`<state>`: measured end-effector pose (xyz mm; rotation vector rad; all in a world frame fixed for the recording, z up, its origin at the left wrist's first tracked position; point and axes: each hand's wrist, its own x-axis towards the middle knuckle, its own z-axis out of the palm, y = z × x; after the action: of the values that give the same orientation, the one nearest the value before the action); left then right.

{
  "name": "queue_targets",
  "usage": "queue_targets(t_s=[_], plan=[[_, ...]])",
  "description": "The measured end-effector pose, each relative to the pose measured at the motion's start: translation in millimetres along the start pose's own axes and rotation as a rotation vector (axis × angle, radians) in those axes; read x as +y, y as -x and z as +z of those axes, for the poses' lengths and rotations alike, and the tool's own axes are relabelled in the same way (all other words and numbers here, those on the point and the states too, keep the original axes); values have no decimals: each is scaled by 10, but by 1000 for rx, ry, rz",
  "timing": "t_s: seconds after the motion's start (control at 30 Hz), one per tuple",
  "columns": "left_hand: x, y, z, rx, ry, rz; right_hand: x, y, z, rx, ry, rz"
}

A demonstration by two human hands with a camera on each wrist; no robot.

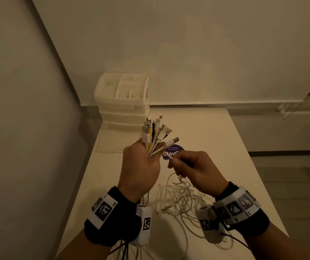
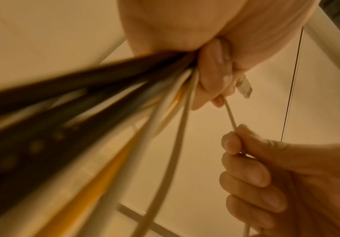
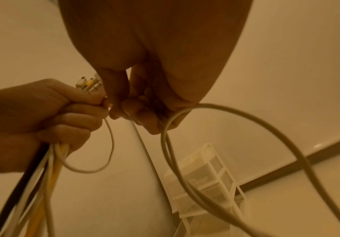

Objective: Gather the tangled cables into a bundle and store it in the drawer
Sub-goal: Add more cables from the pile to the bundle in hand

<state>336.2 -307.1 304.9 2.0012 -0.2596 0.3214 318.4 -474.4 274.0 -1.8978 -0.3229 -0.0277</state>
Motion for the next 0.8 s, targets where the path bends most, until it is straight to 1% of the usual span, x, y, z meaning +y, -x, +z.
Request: queue_targets(t_s=[0.1, 0.2, 0.3, 0.43, 0.5, 0.57, 0.63, 0.7, 0.8], plan=[[22, -10, -58, 88, 30, 10, 3, -63, 34, -41, 100, -71], [41, -38, -135, 189, 73, 3, 13, -94, 53, -115, 148, -92], [16, -60, -210, 249, 134, -42, 52, -106, 54, -171, 142, -85], [-8, -96, -319, 335, 224, -94, 186, -152, 50, -206, 255, -48], [-26, -183, -440, 446, 331, -71, 379, -119, 49, -246, 321, -14], [-44, -300, -619, 546, 381, -25, 644, -7, 33, -184, 295, 32], [-37, -376, -751, 581, 368, -4, 828, 123, 1, -98, 185, 76], [-71, -395, -796, 583, 340, 4, 868, 176, 12, -24, 82, 130], [-126, -361, -735, 508, 308, -37, 847, 143, 4, 125, -158, 242]])
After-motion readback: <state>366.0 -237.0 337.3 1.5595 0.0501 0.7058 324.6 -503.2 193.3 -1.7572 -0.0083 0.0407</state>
